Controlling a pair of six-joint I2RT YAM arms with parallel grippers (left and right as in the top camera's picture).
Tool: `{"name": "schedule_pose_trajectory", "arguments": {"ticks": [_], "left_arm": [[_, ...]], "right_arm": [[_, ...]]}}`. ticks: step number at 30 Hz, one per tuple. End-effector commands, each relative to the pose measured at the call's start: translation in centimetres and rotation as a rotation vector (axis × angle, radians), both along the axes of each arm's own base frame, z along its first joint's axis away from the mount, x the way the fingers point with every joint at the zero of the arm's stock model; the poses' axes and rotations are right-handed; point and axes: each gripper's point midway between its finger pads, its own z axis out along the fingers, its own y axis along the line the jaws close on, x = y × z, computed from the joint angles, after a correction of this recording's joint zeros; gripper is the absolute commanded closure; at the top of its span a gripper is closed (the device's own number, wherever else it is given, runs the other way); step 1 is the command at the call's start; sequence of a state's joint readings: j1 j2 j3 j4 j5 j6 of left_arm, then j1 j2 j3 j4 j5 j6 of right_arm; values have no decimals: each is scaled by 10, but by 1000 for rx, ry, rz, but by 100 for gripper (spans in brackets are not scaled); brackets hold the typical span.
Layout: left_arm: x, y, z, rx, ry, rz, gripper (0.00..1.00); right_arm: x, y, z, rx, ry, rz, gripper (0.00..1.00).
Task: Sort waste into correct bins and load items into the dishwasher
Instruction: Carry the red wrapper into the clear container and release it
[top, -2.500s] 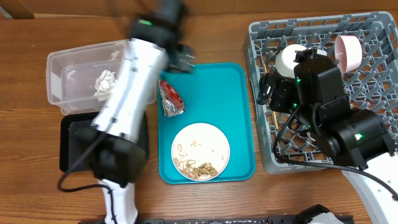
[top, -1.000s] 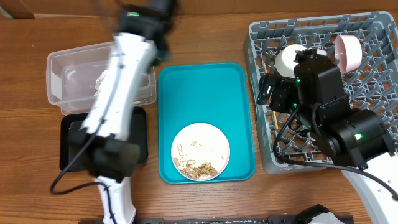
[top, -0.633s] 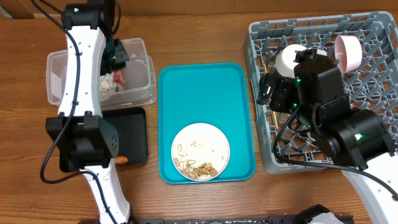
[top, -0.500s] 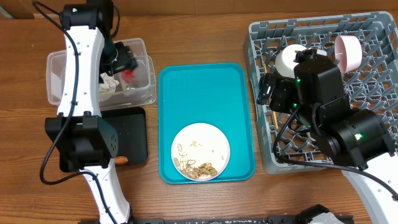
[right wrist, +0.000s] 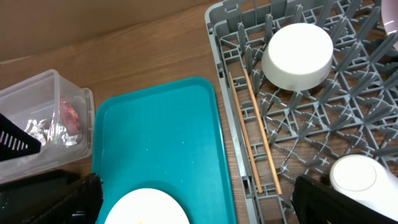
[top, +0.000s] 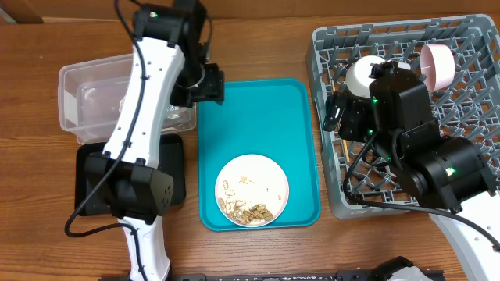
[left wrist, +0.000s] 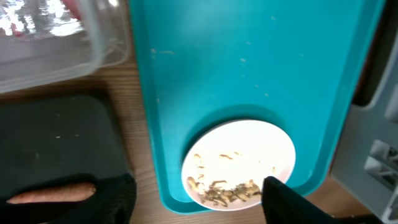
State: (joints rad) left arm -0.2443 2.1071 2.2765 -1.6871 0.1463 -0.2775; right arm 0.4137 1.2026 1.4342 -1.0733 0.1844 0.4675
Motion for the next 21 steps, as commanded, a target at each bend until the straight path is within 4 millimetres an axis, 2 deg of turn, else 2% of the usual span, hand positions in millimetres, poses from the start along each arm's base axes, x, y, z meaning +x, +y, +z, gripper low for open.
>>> {"name": "schedule_pose_trajectory", "arguments": {"ticks": [1, 4, 6, 8, 12, 14, 16, 19, 21], "left_arm": [[-8, 4, 40, -34, -104, 0, 35], [-22, 11, 73, -36, -194, 3, 34], [-34, 25, 95, 4, -266, 35, 33], [-52, 43, 117, 51, -338, 85, 25], [-84, 57, 136, 71, -403, 89, 14], [-98, 61, 136, 74, -405, 90, 13], [-112, 64, 128, 77, -377, 104, 13], [-128, 67, 103, 95, -294, 107, 13], [-133, 61, 79, 81, -223, 84, 15]], "right_arm": [[1, -2, 4, 3, -13, -12, 0], [1, -2, 4, 3, -13, -12, 0], [1, -2, 4, 3, -13, -12, 0], [1, -2, 4, 3, -13, -12, 0], [1, -2, 4, 3, -13, -12, 0], [1, -2, 4, 3, -13, -12, 0], [1, -2, 4, 3, -13, -12, 0], [1, -2, 4, 3, -13, -12, 0], [1, -2, 4, 3, -13, -12, 0]]}}
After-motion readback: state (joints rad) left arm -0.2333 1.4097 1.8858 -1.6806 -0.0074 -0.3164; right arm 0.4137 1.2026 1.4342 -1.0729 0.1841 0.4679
